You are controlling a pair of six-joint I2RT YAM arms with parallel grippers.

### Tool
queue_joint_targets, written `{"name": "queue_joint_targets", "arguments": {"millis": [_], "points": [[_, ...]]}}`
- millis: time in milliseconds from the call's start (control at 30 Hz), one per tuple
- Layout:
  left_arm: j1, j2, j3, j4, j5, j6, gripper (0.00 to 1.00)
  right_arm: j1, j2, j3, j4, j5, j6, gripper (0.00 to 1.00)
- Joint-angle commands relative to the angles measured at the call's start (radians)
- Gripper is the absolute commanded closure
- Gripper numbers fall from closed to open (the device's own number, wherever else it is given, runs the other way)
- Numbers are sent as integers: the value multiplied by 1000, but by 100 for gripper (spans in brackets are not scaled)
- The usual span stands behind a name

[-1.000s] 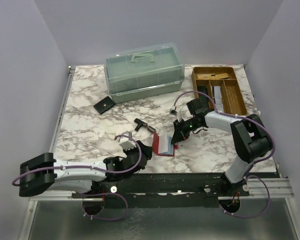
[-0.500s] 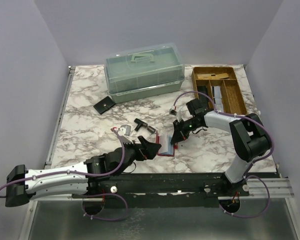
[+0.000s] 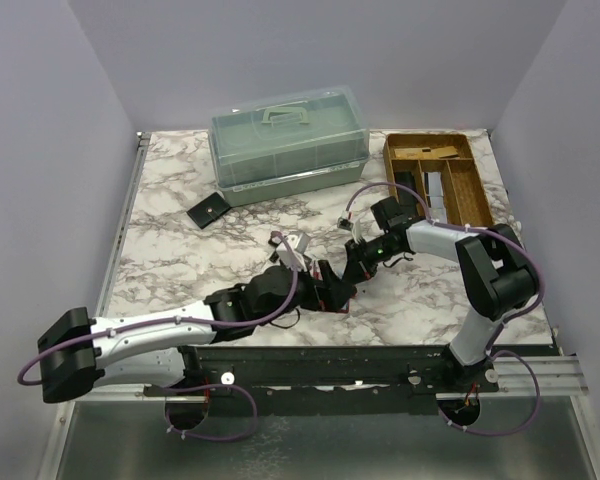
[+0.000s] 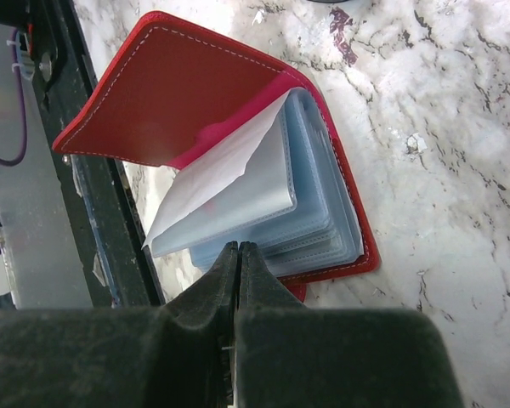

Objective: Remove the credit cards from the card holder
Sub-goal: Open the card holder at the center of the board.

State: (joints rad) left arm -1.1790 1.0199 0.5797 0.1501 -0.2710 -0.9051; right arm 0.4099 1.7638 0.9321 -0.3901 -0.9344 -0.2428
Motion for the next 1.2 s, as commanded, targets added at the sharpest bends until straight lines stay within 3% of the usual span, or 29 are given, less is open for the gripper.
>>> {"name": "queue_joint_targets", "arguments": {"millis": [0,567,700,1167], "points": [[5,115,93,-14,95,98,4,-7,17,26,-4,-43,0,99],[-40,390,200,-87,-203,211,12,-13,40,38,16,-95,67,100],[-45,423,211,-112,-266,201,20,-18,43,38,21,-103,77,100],[-41,538,213,-179,-324,146,34,-20,61,34,61,-192,124,100]]}}
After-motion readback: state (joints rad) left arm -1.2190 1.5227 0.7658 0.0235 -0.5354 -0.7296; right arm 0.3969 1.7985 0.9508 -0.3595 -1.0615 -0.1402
